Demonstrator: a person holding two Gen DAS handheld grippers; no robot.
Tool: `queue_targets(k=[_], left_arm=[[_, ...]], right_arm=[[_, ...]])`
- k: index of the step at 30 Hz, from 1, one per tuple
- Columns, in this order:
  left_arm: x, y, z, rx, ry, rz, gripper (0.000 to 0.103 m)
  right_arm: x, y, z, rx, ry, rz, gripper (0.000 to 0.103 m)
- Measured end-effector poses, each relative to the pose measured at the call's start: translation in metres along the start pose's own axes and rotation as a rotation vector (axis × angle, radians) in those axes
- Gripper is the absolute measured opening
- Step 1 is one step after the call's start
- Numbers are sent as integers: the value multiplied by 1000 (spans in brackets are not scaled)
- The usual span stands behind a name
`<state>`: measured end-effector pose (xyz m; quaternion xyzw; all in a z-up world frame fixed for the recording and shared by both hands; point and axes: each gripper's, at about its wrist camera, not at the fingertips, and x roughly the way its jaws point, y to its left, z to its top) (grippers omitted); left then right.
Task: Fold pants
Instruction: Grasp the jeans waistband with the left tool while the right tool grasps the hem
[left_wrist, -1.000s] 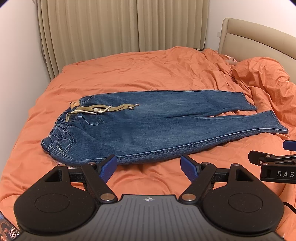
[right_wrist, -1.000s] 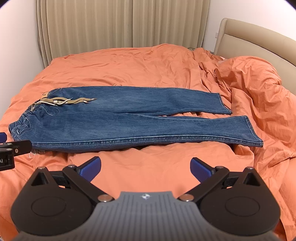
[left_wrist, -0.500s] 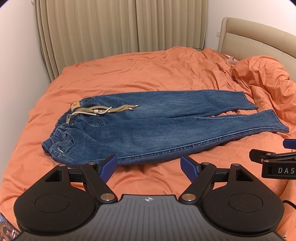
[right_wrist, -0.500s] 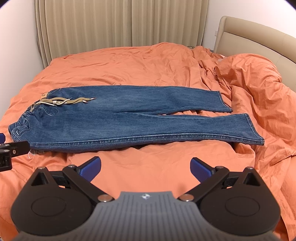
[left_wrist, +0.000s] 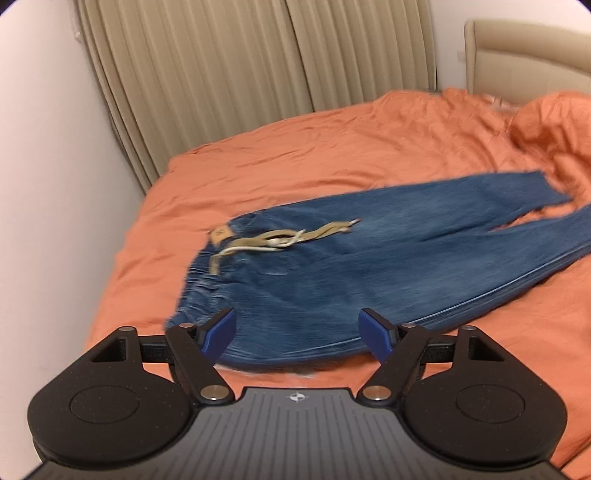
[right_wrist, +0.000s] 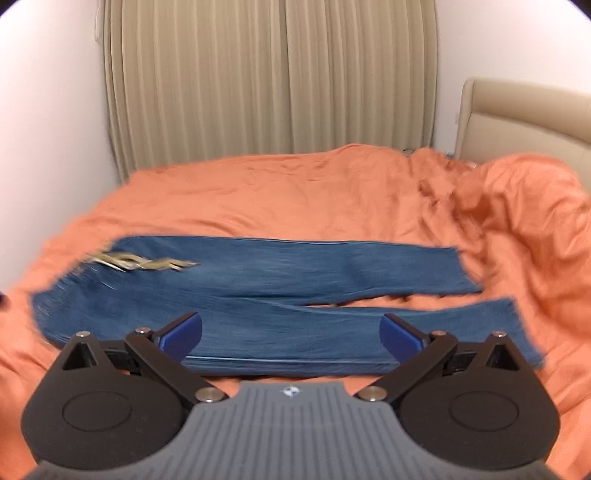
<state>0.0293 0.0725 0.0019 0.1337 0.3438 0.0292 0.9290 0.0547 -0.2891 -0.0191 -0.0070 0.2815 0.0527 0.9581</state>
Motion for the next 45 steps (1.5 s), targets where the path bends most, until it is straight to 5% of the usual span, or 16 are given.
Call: queue_targets(k=[4, 8, 15, 25, 30, 35, 41, 45], left_arm=[[21, 17, 3, 116, 52, 22, 78], [42, 20, -7, 317, 67, 24, 78], [103, 16, -41, 698, 124, 27, 78], [198, 17, -94, 1082, 231, 143, 73], [205, 12, -96, 1058, 164, 210, 46], [192, 13, -81, 865, 122, 226, 18], [177, 32, -39, 558, 90, 209, 13], [166, 36, -23, 475, 81, 211, 11]], right_arm=[[29, -20, 6, -154, 39, -45, 96], [58, -46, 9, -211, 125, 6, 64], [93, -69, 1, -393, 246, 25, 47], [109, -111, -24, -529, 372, -36, 47], [109, -128, -39, -620, 435, -63, 47], [115, -150, -51, -666, 475, -97, 39], [126, -149, -62, -746, 472, -85, 36], [130, -145, -62, -775, 443, -103, 12]])
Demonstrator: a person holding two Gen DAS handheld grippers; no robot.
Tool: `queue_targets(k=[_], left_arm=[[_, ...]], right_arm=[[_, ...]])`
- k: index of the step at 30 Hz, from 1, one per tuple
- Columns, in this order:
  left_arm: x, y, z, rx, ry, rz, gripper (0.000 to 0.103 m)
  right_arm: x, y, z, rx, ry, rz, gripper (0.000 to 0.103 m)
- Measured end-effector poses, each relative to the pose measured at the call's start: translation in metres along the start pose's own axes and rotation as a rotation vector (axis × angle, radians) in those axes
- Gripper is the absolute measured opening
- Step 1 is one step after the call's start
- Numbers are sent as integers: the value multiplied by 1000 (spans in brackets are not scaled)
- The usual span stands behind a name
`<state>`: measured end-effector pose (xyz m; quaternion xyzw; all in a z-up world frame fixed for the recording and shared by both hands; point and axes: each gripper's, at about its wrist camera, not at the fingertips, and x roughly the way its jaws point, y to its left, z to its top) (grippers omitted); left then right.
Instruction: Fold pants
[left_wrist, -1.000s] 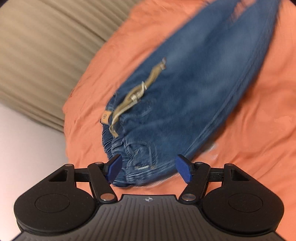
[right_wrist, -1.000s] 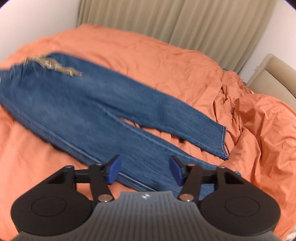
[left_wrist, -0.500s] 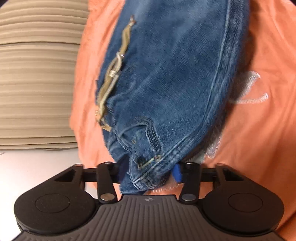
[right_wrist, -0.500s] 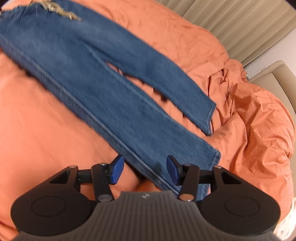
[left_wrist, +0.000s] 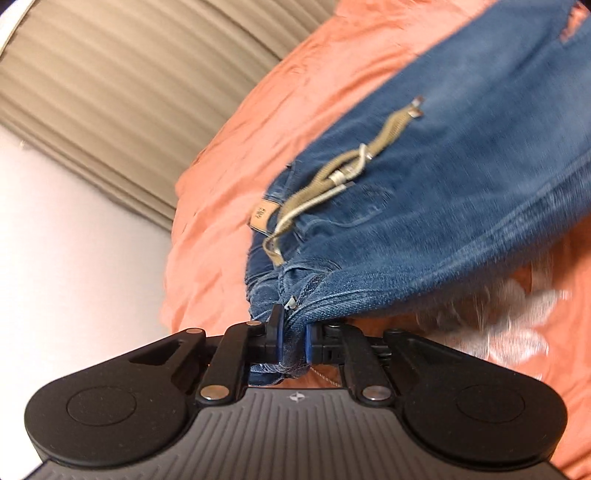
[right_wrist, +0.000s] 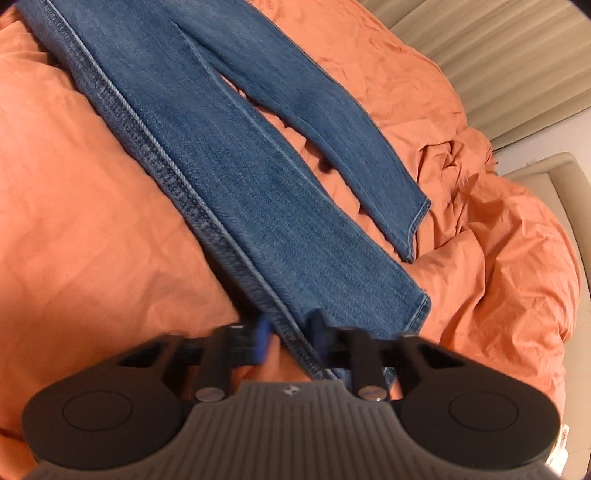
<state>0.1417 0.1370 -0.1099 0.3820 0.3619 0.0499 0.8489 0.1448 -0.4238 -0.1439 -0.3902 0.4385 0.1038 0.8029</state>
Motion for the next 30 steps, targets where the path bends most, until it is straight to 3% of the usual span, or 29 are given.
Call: queue_targets(k=[6, 13, 21, 30], left_arm=[[-8, 31, 22, -125, -41, 25, 9], [7, 82, 82, -234, -45, 61, 8], [86, 87, 165, -194, 25, 72, 8], [211, 52, 199, -116, 163, 36, 8]], right_arm=[[-29, -26, 17, 96, -104, -127, 3], [-31, -86, 81, 123, -165, -276, 3], [64, -147, 163, 121, -82, -308, 3], [205, -147, 225, 76, 33, -252, 3]])
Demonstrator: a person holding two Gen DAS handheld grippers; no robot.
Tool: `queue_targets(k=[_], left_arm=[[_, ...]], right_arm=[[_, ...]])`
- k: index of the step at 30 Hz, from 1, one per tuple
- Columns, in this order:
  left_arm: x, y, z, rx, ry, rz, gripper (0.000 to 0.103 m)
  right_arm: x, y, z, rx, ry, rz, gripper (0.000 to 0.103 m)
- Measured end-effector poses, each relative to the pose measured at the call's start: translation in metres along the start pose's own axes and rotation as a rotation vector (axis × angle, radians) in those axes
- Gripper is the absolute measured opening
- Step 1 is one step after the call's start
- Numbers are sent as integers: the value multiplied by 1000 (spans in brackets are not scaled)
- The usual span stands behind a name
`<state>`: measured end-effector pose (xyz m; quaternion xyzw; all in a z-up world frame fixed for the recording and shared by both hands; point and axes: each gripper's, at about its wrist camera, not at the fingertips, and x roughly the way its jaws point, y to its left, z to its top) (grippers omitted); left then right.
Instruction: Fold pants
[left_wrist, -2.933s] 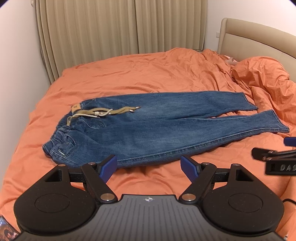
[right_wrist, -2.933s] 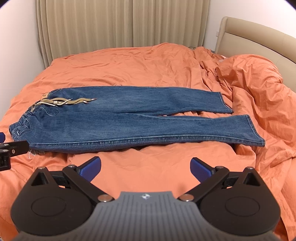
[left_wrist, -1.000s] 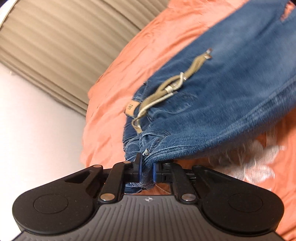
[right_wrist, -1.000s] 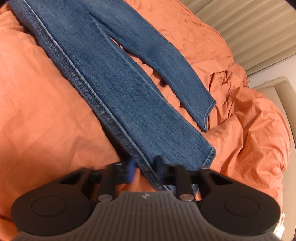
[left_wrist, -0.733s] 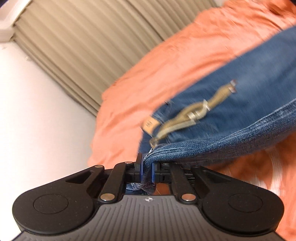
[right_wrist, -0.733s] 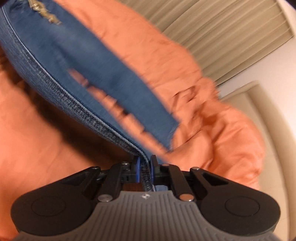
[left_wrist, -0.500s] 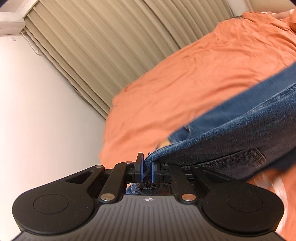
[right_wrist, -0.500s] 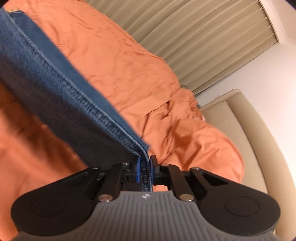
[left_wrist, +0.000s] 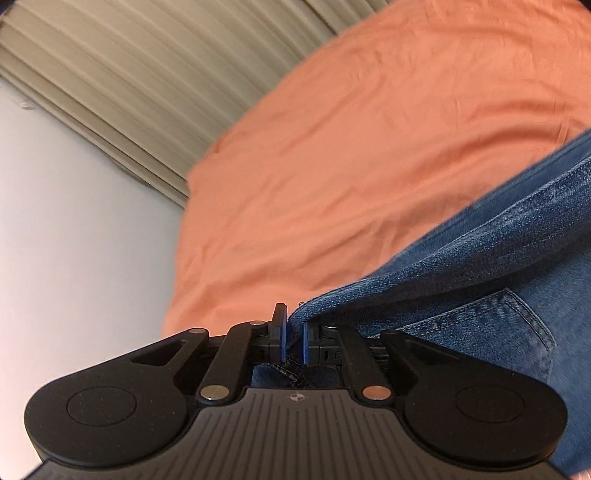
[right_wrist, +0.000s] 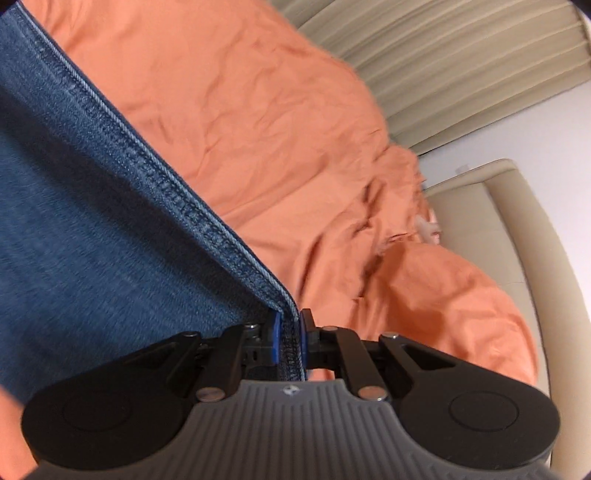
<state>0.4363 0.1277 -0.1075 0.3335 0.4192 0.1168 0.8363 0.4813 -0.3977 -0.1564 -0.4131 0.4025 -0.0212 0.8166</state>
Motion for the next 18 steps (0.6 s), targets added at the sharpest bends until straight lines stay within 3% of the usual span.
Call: queue_targets(k=[5, 9, 15, 18], left_arm=[[46, -20, -4, 43, 58, -21, 8], [60, -27, -12, 43, 54, -26, 8], [16, 1, -23, -101, -109, 15, 9], [4, 8, -22, -111, -134, 24, 9]], right_arm=[[53, 29, 15, -30, 49, 21, 3], [72, 47, 14, -34, 62, 27, 3], [49, 39, 5, 15, -11, -49, 3], [34, 20, 7, 100, -45, -68, 3]])
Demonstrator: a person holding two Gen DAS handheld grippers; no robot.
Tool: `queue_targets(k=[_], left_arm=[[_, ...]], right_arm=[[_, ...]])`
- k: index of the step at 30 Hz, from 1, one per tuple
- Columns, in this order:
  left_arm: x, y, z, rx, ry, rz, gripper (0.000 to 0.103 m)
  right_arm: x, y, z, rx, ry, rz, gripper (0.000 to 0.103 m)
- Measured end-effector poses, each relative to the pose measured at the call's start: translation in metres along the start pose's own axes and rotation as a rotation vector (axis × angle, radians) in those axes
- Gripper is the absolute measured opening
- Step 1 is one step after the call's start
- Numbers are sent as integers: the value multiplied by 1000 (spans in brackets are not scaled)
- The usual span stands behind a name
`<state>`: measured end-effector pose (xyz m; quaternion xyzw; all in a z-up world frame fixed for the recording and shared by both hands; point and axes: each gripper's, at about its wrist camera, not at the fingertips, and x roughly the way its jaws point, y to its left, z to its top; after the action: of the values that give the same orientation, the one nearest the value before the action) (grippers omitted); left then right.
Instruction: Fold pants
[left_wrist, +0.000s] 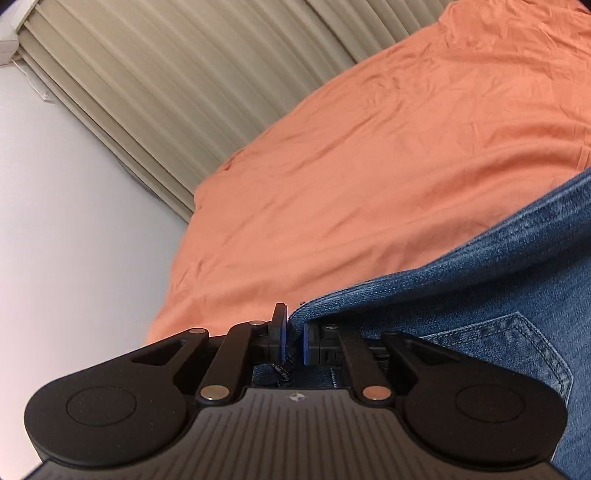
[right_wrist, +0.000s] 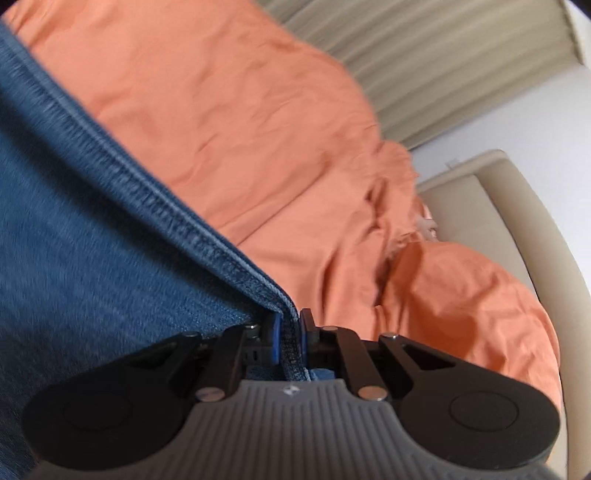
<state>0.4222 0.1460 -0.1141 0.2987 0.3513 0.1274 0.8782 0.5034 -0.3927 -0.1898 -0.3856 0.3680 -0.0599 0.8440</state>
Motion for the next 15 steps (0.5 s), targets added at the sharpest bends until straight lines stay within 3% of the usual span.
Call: queue_targets(k=[6, 11, 12, 13, 14, 15], left_arm=[[31, -20, 12, 19, 38, 15, 10], [45, -20, 9, -47, 95, -21, 22], [46, -18, 8, -40, 99, -30, 29], [44, -17, 8, -24, 102, -32, 45], [44, -16, 9, -12, 108, -24, 60], [41, -13, 11, -20, 109, -18, 91]], right_arm=[[34, 18, 19, -33, 68, -13, 3], [59, 39, 21, -59, 121, -26, 5], [59, 39, 21, -60, 120, -35, 12], [59, 38, 21, -48, 120, -36, 16], [59, 35, 22, -30, 126, -43, 29], [58, 31, 23, -3, 129, -56, 45]])
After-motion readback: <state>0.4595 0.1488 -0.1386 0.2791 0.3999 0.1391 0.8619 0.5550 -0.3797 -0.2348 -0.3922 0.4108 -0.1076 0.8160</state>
